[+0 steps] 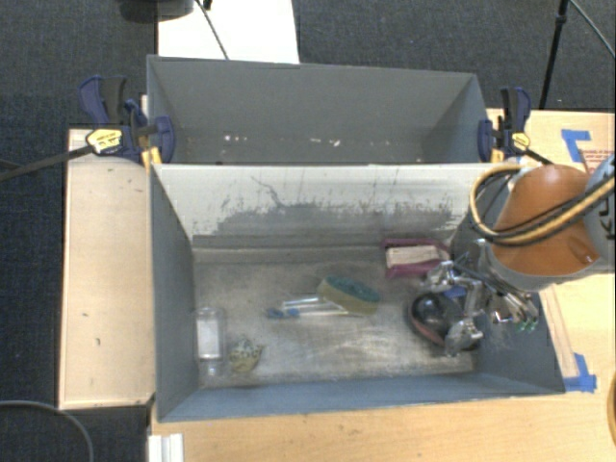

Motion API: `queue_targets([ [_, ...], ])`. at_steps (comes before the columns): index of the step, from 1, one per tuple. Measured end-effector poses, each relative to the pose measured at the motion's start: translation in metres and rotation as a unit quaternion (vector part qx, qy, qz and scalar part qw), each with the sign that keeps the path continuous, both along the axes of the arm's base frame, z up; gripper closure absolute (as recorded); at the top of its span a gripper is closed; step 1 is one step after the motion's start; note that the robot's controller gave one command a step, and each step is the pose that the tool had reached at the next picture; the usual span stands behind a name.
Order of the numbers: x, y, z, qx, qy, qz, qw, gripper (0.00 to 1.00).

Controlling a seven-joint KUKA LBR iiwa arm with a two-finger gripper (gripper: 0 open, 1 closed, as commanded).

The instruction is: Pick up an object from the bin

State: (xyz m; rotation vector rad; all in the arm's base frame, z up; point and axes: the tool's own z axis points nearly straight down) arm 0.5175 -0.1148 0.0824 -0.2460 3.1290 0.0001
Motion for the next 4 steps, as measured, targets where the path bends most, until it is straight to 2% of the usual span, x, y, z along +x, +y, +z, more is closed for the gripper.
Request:
queue_targets([
  [1, 0.000, 0.003, 0.000, 0.001, 0.0007, 0.003, 1.0000, 1.00],
  [2, -0.008, -0.009, 0.181, -0.001, -0.0032, 0.029, 0.9996, 1.00],
  [3, 0.031, 0.011, 0.071, 0.001, 0.0027, -0.072, 0.9974, 1.00],
  [4, 0.032, 0.010, 0.074, 0.000, 0.0000, -0.073, 0.9973, 0.00],
])
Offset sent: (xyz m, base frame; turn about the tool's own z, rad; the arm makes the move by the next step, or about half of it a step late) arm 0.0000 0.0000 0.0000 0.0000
